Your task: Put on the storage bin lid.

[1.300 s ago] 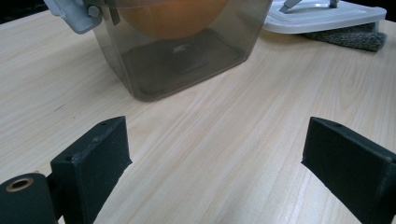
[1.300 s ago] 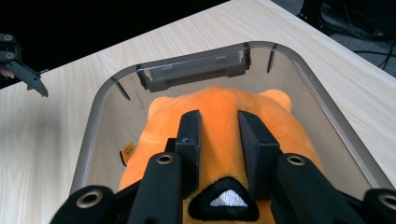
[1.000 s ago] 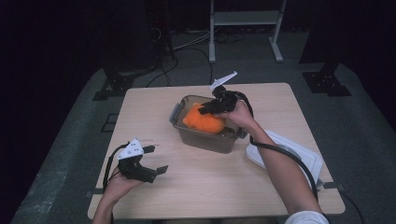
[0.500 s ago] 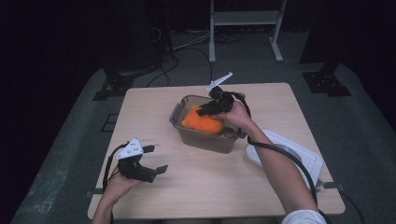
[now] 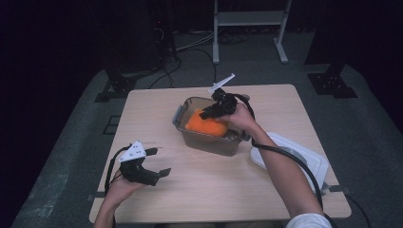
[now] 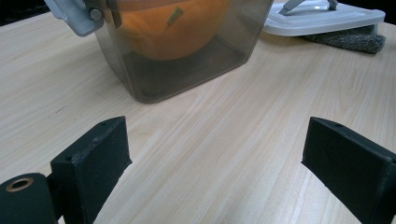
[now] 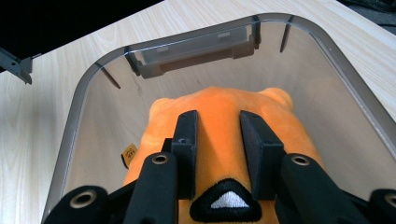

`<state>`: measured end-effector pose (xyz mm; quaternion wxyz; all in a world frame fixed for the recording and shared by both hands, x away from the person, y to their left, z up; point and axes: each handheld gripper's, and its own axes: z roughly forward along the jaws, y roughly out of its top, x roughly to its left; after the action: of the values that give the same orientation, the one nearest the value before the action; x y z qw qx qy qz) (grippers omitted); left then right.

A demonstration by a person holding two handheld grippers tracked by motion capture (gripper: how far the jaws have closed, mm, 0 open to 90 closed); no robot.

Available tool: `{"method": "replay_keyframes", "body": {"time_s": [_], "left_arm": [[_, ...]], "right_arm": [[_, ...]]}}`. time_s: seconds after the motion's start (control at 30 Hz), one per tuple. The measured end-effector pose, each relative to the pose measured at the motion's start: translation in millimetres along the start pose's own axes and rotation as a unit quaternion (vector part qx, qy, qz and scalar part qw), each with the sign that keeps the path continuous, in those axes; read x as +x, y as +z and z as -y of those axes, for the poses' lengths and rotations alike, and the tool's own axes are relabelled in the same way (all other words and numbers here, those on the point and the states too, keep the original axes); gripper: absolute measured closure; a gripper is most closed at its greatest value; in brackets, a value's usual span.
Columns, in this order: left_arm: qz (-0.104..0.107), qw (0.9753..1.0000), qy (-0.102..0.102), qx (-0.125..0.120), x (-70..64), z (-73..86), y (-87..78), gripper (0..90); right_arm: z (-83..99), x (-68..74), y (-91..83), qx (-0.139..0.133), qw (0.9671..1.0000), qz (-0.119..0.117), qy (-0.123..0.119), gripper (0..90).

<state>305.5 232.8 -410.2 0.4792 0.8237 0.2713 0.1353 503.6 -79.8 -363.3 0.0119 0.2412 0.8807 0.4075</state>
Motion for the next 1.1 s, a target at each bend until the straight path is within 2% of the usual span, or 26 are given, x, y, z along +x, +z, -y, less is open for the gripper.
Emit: {"method": "replay_keyframes", "body": {"time_s": [1.1], "left_arm": [[-0.001, 1.0, 0.003, -0.001, 0.5, -0.6, -0.9, 6.5]], "right_arm": [[-0.5, 5.5, 2.9, 0.026, 0.9996, 0.003, -0.009, 66.6]]}}
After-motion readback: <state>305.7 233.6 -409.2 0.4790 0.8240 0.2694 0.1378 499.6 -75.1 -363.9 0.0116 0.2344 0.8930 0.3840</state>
